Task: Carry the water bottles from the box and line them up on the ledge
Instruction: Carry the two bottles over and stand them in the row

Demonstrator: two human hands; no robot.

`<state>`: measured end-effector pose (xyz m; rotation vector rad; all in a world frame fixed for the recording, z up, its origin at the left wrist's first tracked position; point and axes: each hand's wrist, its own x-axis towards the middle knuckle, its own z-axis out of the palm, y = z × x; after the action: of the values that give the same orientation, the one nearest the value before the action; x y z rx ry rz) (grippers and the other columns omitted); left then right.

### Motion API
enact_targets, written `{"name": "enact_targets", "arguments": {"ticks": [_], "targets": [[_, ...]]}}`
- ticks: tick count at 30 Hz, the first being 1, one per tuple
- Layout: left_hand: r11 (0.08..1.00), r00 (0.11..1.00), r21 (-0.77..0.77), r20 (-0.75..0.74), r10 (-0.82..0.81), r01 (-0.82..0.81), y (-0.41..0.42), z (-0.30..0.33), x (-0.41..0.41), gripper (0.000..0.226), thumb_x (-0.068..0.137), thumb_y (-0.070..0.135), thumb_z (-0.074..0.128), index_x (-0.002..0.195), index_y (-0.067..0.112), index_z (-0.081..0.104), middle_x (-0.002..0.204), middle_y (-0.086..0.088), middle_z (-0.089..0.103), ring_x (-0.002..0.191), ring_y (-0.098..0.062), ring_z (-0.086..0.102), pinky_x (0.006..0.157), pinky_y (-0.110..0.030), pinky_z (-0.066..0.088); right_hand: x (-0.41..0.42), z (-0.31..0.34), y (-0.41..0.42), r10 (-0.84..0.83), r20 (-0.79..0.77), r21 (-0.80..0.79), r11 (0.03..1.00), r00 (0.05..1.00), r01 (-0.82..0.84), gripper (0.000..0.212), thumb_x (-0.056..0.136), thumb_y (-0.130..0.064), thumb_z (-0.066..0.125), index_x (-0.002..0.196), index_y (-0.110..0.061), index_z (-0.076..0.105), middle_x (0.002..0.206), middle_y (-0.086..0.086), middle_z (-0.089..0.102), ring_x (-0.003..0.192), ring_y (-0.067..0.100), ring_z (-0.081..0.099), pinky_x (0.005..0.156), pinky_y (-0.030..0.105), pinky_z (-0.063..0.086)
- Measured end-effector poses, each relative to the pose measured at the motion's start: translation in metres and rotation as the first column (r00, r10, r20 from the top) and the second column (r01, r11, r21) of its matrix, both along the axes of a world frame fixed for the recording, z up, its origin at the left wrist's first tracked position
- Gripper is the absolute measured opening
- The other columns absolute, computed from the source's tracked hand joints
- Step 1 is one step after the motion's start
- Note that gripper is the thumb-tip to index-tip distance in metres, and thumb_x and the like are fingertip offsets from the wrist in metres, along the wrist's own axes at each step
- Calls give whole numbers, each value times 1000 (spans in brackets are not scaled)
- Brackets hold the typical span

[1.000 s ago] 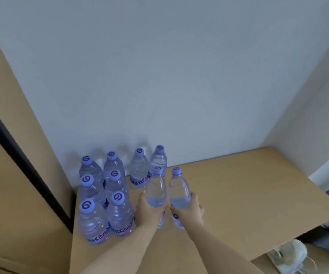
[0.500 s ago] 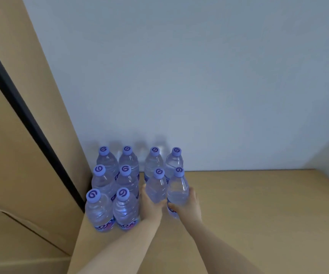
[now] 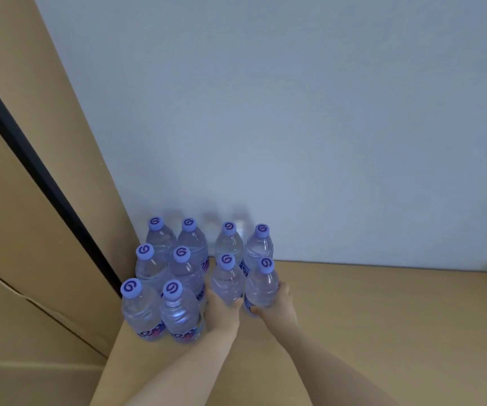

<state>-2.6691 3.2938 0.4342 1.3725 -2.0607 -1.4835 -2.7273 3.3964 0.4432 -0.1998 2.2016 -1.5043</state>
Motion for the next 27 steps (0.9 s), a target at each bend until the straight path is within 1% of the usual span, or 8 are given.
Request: {"name": "enact_targets", "arguments": {"ticks": [2,5,8,10,15,18,22,27], "targets": [[1000,1000,9,0,26,-26,2,0,-1,59,79,14,76,127,-2,45,119,-16,62,112,-33,57,94,-40,47,-3,-2,0,85,-23,35,996,996,-84,29,67,-5,67,88,-8,47,96,15,54,83,22,36,71,29,39],[999,999,35,-7,40,-40,2,-4,-3,59,81,15,74,128,-3,42,125,-20,55,119,-34,51,101,-44,43,-7,-2,2,138,-51,60,989,989,-135,24,69,-5,66,86,-6,49,96,20,55,82,22,37,72,30,40],[998,999,49,-3,39,-39,1,-6,-3,59,82,14,74,129,-2,41,127,-20,55,121,-34,50,102,-46,42,-9,0,5,157,-49,26,987,986,-156,24,68,-5,64,86,-5,48,92,16,52,77,22,40,67,30,41],[998,999,48,0,33,-33,0,-6,-4,60,81,14,74,130,-2,42,126,-19,58,120,-33,52,102,-46,43,-11,1,5,175,-37,14,985,984,-174,23,69,-6,61,85,-5,46,92,16,52,74,22,42,64,30,41],[999,999,43,16,32,-33,-4,-7,-4,66,81,14,75,134,-2,40,131,-18,55,124,-33,50,103,-43,41,-16,0,4,222,-8,59,973,975,-221,28,73,-12,59,92,-5,39,93,16,55,77,23,46,69,35,43],[998,999,47,13,41,-42,-4,-7,-5,63,81,14,75,131,-2,41,130,-18,55,122,-33,50,101,-39,42,-16,0,3,217,-6,62,974,976,-216,26,73,-10,58,91,-4,41,94,21,58,77,23,48,69,35,43],[999,999,36,18,26,-27,-5,-7,-4,61,81,14,75,129,-2,41,128,-18,56,121,-33,51,99,-38,42,-14,-1,1,199,14,34,979,980,-199,26,70,-9,58,90,-4,41,87,17,54,74,23,46,66,35,40],[999,1000,31,21,12,-12,-7,-8,-3,60,81,13,74,129,-3,42,127,-19,57,120,-33,52,99,-39,42,-12,-2,0,149,-3,49,988,989,-148,28,67,-10,63,86,-5,43,88,15,55,70,20,45,63,31,42]]}}
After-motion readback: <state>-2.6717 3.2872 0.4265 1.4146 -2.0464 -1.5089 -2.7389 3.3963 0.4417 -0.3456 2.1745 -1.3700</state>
